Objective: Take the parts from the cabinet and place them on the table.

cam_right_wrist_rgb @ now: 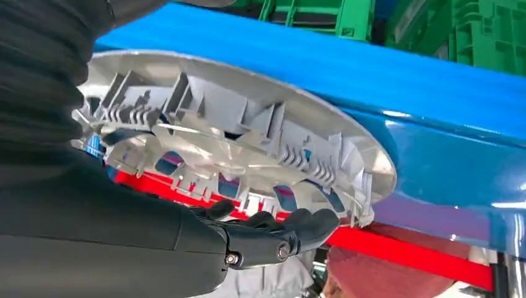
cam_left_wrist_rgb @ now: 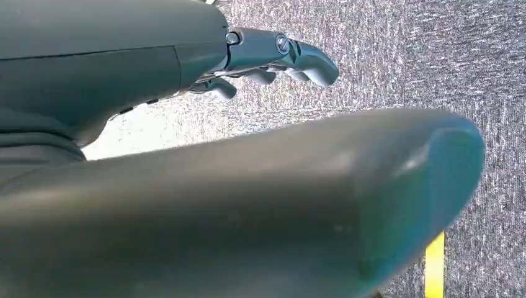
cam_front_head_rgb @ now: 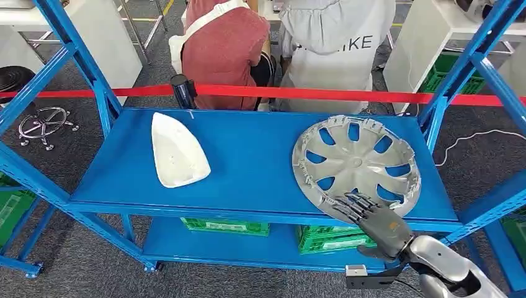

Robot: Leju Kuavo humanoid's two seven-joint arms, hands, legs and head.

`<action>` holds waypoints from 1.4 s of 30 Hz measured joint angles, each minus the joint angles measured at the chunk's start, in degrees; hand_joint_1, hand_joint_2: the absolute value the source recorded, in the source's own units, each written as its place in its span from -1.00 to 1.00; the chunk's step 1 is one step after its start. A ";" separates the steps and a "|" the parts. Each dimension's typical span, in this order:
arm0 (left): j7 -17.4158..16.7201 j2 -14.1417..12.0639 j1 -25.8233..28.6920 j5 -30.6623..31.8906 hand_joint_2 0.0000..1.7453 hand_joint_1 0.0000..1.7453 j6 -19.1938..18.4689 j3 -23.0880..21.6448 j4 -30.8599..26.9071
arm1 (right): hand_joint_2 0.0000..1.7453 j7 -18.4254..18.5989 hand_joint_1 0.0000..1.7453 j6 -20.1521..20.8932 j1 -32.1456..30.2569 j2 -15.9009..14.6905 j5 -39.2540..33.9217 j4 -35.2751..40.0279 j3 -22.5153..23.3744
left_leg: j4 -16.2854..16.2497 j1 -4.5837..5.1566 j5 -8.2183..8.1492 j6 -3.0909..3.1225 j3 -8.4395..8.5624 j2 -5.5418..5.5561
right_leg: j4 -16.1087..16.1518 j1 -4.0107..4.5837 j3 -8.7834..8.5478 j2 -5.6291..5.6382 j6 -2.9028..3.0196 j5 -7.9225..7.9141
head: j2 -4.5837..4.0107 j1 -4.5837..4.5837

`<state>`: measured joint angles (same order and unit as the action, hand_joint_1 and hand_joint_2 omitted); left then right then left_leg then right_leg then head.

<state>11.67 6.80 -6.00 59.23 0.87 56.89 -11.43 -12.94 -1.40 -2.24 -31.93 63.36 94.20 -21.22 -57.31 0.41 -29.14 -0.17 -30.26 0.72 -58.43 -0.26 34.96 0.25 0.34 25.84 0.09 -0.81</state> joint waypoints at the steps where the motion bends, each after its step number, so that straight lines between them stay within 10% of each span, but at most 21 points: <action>1: 0.00 0.02 0.00 0.09 -1.00 -1.00 0.00 0.00 0.00 | 1.00 0.11 -1.00 -0.04 -0.22 0.00 -0.09 0.00 0.00 | 0.00 0.00 0.00 0.00 0.00 0.00 | 0.00 0.00 0.00 0.00 0.00 0.00 | 0.00 0.00; 2: 0.00 0.00 0.01 0.22 -1.00 -1.00 0.00 0.00 0.00 | 1.00 0.30 -0.82 -0.09 -0.52 0.00 -0.22 0.00 0.00 | 0.00 0.00 0.00 0.01 0.00 0.01 | 0.00 0.00 -0.01 0.00 -0.01 0.00 | 0.00 0.00; 3: 0.00 0.00 0.03 0.42 -1.00 -1.00 0.00 0.00 0.00 | 1.00 0.46 1.00 -0.11 -0.88 0.00 -0.33 0.00 0.00 | 0.00 0.00 0.00 0.01 0.00 0.01 | 0.00 0.00 0.00 0.00 -0.01 0.00 | 0.00 0.00; 11: -0.18 0.00 0.07 0.96 -1.00 -1.00 -0.20 0.00 0.00 | 1.00 1.70 1.00 -1.01 -2.63 0.02 -0.52 0.28 0.07 | 0.00 0.00 -0.04 0.05 0.02 -0.02 | 0.00 -0.01 -0.01 0.00 -0.02 0.02 | 0.00 0.02; 15: -0.20 0.00 0.07 0.96 -1.00 -1.00 -0.24 0.00 0.02 | 1.00 1.81 0.40 -0.72 -2.95 0.04 -0.43 0.59 0.13 | 0.00 0.00 -0.04 0.05 0.05 0.02 | 0.00 0.00 -0.06 0.00 -0.05 0.04 | 0.00 0.00; 16: -0.20 0.00 0.10 0.96 -1.00 -1.00 -0.33 0.00 0.02 | 1.00 1.86 0.88 -0.74 -3.12 0.07 -0.41 0.61 0.13 | 0.00 0.01 -0.04 0.05 0.04 0.01 | 0.00 0.00 -0.06 -0.01 -0.06 0.05 | 0.00 0.00; 18: -0.20 0.00 0.11 0.98 -1.00 -1.00 -0.46 0.00 0.00 | 1.00 1.97 0.86 -0.72 -3.14 0.22 -0.42 0.61 0.13 | 0.00 0.01 -0.04 0.05 0.07 -0.02 | 0.00 -0.01 -0.07 0.00 -0.06 0.05 | 0.00 0.02; 21: -0.20 0.00 0.13 1.01 -1.00 -1.00 -0.52 0.00 0.02 | 1.00 2.23 -1.00 -0.68 -3.22 0.39 -0.31 0.63 0.13 | 0.00 0.01 -0.05 0.06 0.07 -0.02 | 0.00 0.00 -0.07 0.00 -0.07 0.05 | 0.00 0.00; 42: -0.11 0.02 0.81 0.63 -1.00 -1.00 -0.52 0.17 0.02 | 1.00 1.97 -1.00 -0.07 -0.84 1.64 0.09 0.46 0.04 | 0.00 0.01 -0.05 0.06 0.12 -0.01 | 0.00 0.00 -0.12 0.00 -0.07 0.06 | 0.00 0.00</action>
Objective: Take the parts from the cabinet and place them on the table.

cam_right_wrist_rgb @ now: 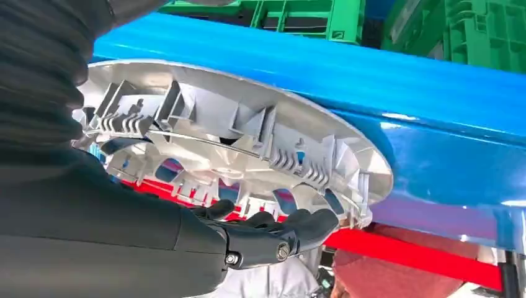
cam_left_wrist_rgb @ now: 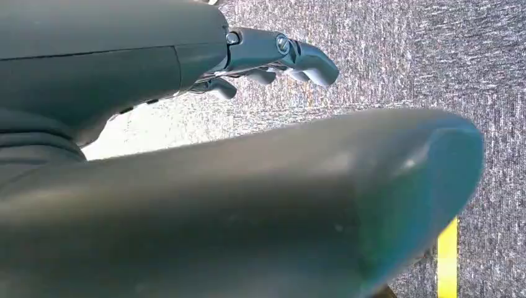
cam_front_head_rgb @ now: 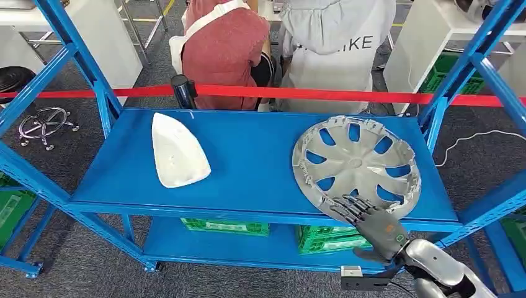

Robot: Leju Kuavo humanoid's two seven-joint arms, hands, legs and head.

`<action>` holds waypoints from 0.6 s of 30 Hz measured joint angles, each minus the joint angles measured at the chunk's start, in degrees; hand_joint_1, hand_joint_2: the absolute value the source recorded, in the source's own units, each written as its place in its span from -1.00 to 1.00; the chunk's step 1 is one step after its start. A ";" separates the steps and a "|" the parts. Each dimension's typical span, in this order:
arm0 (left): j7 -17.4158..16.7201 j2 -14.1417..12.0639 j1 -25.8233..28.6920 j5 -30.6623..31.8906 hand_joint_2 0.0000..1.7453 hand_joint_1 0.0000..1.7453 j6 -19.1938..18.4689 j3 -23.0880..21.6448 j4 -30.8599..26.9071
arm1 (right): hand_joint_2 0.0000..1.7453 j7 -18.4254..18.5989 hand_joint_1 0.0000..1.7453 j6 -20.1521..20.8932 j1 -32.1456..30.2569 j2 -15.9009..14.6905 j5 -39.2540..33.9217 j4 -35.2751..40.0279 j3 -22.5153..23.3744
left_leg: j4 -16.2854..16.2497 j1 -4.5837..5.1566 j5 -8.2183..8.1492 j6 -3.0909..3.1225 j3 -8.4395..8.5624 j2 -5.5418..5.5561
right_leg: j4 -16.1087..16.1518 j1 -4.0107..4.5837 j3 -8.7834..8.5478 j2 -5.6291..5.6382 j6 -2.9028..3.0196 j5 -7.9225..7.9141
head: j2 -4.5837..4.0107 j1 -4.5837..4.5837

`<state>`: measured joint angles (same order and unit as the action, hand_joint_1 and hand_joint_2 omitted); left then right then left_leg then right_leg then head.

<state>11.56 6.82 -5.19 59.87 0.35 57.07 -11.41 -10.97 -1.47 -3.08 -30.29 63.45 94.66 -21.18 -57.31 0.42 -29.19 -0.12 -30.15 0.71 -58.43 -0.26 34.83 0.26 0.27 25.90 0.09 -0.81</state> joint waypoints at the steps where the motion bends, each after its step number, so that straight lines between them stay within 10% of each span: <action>1: 0.00 0.00 0.01 0.00 -1.00 -1.00 0.00 0.02 0.00 | 1.00 0.24 -1.00 -0.22 -0.02 0.00 0.06 0.06 0.06 | 0.00 0.00 0.00 0.00 0.00 0.00 | 0.00 0.00 0.00 0.00 0.00 0.00 | 0.00 0.00; 18: 0.13 0.00 0.09 0.28 -1.00 -1.00 0.00 1.05 0.00 | 1.00 3.12 -1.00 -1.31 -0.50 1.07 3.48 -2.27 4.28 | 0.00 0.00 -0.03 0.01 0.00 -0.01 | 0.00 0.00 -0.01 0.00 -0.02 0.03 | 0.00 0.00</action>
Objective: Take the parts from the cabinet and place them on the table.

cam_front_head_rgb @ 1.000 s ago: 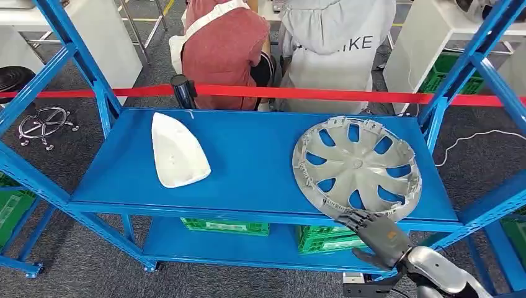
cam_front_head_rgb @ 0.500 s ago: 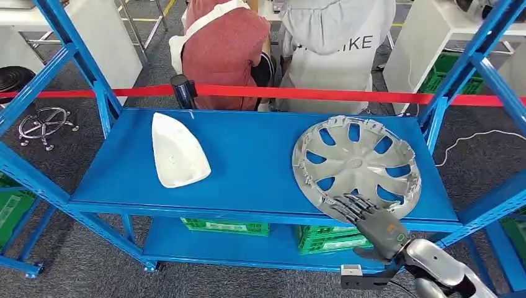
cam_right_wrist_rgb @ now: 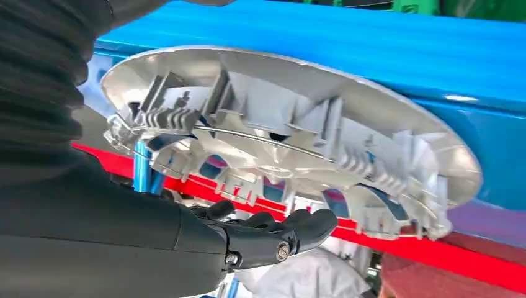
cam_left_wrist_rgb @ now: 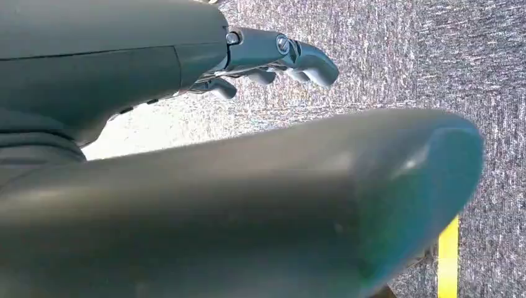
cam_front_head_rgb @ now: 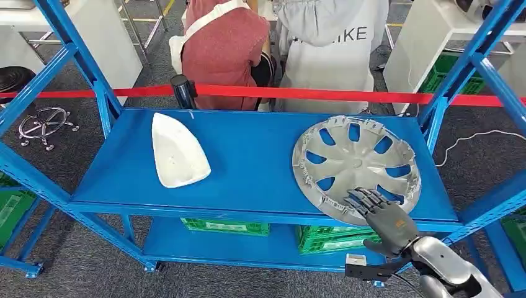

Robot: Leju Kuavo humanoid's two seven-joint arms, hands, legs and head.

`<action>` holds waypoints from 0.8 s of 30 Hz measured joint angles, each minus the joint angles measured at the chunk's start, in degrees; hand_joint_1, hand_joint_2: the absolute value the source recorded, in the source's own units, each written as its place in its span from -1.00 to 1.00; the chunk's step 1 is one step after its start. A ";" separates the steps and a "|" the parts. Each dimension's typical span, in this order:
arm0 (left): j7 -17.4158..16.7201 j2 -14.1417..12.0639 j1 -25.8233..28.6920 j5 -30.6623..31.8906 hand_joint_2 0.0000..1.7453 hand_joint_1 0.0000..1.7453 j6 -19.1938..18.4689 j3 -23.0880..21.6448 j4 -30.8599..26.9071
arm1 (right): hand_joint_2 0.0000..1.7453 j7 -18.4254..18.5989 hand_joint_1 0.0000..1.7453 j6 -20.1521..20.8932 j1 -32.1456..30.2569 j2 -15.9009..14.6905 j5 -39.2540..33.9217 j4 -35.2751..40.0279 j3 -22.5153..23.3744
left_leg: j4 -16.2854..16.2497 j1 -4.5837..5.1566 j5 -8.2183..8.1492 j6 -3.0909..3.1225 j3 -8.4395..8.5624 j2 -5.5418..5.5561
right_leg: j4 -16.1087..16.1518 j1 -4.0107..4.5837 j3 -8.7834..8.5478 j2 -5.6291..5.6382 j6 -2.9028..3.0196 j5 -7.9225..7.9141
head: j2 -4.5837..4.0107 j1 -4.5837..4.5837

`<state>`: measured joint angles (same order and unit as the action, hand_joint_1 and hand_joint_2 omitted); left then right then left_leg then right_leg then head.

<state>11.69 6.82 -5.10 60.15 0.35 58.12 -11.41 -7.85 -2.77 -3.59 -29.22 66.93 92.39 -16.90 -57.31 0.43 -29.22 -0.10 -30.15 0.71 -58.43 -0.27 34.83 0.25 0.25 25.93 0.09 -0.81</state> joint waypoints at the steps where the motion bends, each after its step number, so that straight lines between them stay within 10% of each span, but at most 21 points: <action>1: 0.00 0.00 0.00 0.00 -1.00 -1.00 0.00 0.00 0.00 | 1.00 -0.04 -1.00 -0.16 0.00 0.05 0.07 -0.20 0.07 | 0.00 0.00 0.00 0.00 0.00 0.00 | 0.00 0.00 0.00 0.00 0.00 0.00 | 0.00 0.00; 24: 0.05 0.00 0.04 0.07 -1.00 -1.00 -0.31 0.24 0.04 | 1.00 1.68 -1.00 -1.18 -0.64 2.84 1.42 -3.91 1.40 | 0.00 0.00 -0.03 0.02 0.02 0.00 | 0.00 0.00 0.00 0.01 -0.01 0.04 | 0.00 0.00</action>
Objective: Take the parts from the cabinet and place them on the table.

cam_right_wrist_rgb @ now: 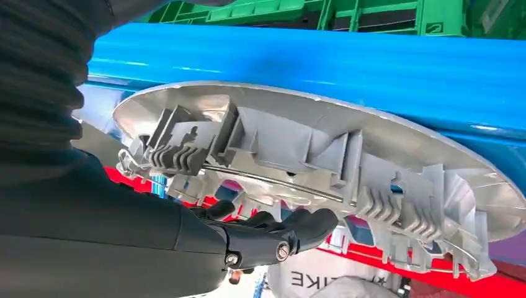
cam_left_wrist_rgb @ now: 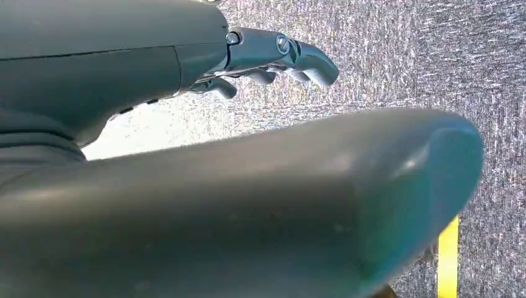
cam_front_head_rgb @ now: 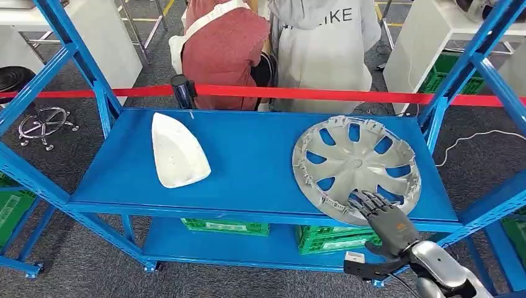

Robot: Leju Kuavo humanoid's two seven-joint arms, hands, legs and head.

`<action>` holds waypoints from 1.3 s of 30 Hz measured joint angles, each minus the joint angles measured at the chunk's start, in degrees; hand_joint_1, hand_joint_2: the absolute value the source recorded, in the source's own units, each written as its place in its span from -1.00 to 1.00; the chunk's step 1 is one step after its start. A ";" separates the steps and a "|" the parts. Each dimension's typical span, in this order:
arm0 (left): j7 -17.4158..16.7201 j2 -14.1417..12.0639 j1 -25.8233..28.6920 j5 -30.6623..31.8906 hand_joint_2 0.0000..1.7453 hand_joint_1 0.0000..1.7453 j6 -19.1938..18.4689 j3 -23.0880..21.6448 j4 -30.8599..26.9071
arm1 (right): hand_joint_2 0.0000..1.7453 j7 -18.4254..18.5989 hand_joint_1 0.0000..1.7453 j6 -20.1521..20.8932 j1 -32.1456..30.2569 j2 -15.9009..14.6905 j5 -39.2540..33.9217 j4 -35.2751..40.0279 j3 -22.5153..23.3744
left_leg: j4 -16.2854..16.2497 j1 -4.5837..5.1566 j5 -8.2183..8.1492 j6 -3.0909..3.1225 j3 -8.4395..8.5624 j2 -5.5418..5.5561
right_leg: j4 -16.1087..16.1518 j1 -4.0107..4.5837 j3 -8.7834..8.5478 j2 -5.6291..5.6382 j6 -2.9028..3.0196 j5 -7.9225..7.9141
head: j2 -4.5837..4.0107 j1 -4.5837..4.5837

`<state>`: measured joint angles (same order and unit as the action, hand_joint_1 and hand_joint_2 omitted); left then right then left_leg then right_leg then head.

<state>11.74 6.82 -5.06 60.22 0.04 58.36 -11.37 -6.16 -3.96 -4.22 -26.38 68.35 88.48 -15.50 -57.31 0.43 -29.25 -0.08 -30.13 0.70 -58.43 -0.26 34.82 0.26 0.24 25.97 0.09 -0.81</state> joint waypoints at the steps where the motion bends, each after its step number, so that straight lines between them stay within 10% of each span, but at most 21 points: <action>1: 0.00 0.00 0.00 -0.02 -1.00 -1.00 0.00 0.00 0.00 | 1.00 0.00 -1.00 0.00 -0.03 0.04 0.02 -0.02 0.00 | 0.00 0.00 0.00 0.00 0.00 0.00 | 0.00 0.00 0.00 0.00 0.00 0.00 | 0.00 0.00; 6: 0.00 0.00 0.00 -0.02 -1.00 -1.00 0.00 0.00 0.00 | 1.00 0.00 -1.00 0.00 -0.13 0.17 0.02 -0.11 0.00 | 0.00 0.00 -0.01 0.01 0.00 0.00 | 0.00 0.00 0.00 0.00 0.00 0.00 | 0.00 0.00; 7: 0.00 0.00 0.01 -0.07 -1.00 -1.00 -0.02 0.04 0.00 | 1.00 0.00 1.00 0.00 -0.11 0.24 0.04 -0.17 0.00 | 0.00 0.00 -0.01 0.01 0.00 0.00 | 0.00 0.00 -0.01 0.00 0.00 0.01 | 0.00 0.00; 39: 0.04 0.09 0.07 -1.09 -1.00 -1.00 -0.35 1.60 0.00 | 1.00 -3.28 1.00 0.00 3.54 2.40 0.59 -3.74 0.63 | 0.00 0.01 -0.05 0.04 0.07 0.00 | 0.00 -0.01 -0.09 0.00 0.00 0.03 | 0.00 0.00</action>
<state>11.78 6.91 -5.00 59.12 -0.31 59.95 -11.37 -9.44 -3.96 -0.68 -23.98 68.94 84.74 -14.86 -57.31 0.44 -29.31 -0.04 -30.06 0.70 -58.43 -0.27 34.73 0.25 0.24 25.99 0.09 -0.81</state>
